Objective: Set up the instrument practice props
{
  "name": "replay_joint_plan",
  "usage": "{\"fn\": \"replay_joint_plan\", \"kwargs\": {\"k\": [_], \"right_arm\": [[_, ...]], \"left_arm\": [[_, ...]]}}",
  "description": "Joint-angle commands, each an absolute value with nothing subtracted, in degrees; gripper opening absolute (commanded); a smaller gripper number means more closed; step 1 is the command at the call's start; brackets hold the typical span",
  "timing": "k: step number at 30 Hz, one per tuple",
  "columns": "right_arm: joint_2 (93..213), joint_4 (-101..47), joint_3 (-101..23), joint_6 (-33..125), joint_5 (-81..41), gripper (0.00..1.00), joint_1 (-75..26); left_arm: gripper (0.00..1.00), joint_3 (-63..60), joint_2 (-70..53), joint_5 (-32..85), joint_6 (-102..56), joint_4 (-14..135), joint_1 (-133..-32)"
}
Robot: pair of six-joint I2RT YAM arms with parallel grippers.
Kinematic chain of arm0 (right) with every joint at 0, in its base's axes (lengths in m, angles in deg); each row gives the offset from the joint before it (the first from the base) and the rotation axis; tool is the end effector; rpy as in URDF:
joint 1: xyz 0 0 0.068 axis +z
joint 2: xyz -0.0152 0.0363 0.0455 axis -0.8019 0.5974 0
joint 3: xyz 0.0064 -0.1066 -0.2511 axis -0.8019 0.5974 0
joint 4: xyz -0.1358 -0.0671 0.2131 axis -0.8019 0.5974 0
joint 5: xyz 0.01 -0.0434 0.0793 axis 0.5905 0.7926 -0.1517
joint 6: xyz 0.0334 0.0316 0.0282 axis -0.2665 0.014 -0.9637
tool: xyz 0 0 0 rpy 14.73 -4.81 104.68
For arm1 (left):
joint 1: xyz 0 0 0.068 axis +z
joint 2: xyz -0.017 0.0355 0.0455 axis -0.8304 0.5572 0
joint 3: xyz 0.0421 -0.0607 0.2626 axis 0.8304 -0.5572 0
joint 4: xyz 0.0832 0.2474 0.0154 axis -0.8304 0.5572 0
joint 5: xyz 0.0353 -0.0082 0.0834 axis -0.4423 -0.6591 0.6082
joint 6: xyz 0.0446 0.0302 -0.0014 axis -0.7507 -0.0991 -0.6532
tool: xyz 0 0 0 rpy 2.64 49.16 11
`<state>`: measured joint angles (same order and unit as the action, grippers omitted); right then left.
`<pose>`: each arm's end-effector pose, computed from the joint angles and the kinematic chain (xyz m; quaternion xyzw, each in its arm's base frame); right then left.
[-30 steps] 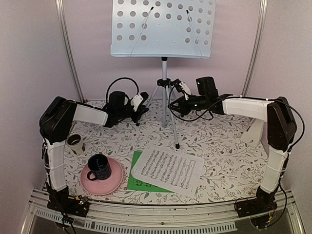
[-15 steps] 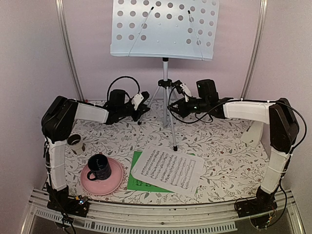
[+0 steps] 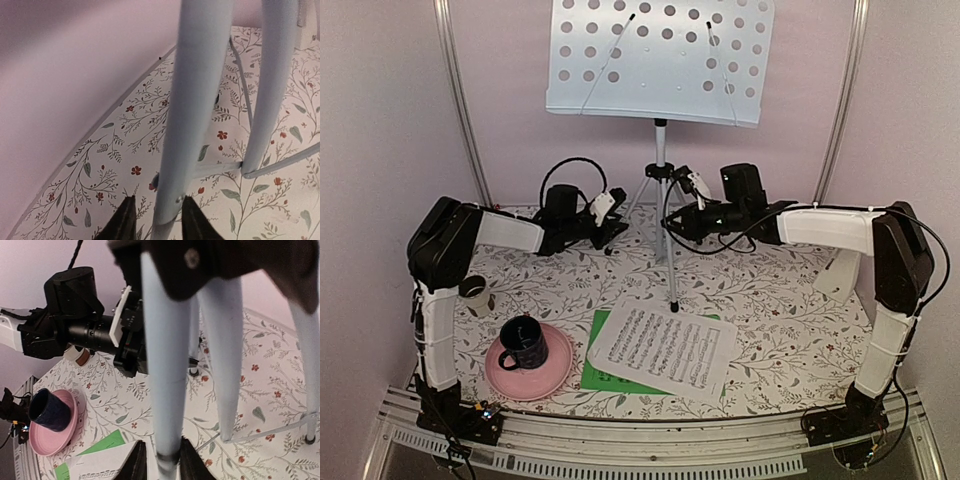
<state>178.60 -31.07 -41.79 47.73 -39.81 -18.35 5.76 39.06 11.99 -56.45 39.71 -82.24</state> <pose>0.3481 0.2631 0.2597 -0.3318 0.7580 0.3651 0.4268 0.4282 -0.2251 0.1717 0.4315 0.6893 -0.1803 0.5533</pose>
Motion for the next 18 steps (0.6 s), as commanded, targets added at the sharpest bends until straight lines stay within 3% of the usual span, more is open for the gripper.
{"fn": "replay_joint_plan", "kwargs": {"k": [1,5,7,18], "right_arm": [[174.6,-27.1,-40.9,47.8,-43.6,0.38,-15.4],[170.5,-26.0,-37.7,46.6,-45.1,0.61,-18.0],[168.3,-25.6,-34.1,45.1,-46.2,0.65,-19.6],[160.2,-14.6,-17.4,39.4,-46.8,0.64,-22.2]], "left_arm": [[0.44,-1.6,32.7,15.3,-50.7,36.6,-81.1],[0.59,-6.6,25.8,16.4,-47.2,35.8,-81.5],[0.61,-10.2,22.5,17.3,-44.1,34.3,-81.8],[0.59,-31.5,10.0,20.0,-37.1,28.7,-91.6]]}}
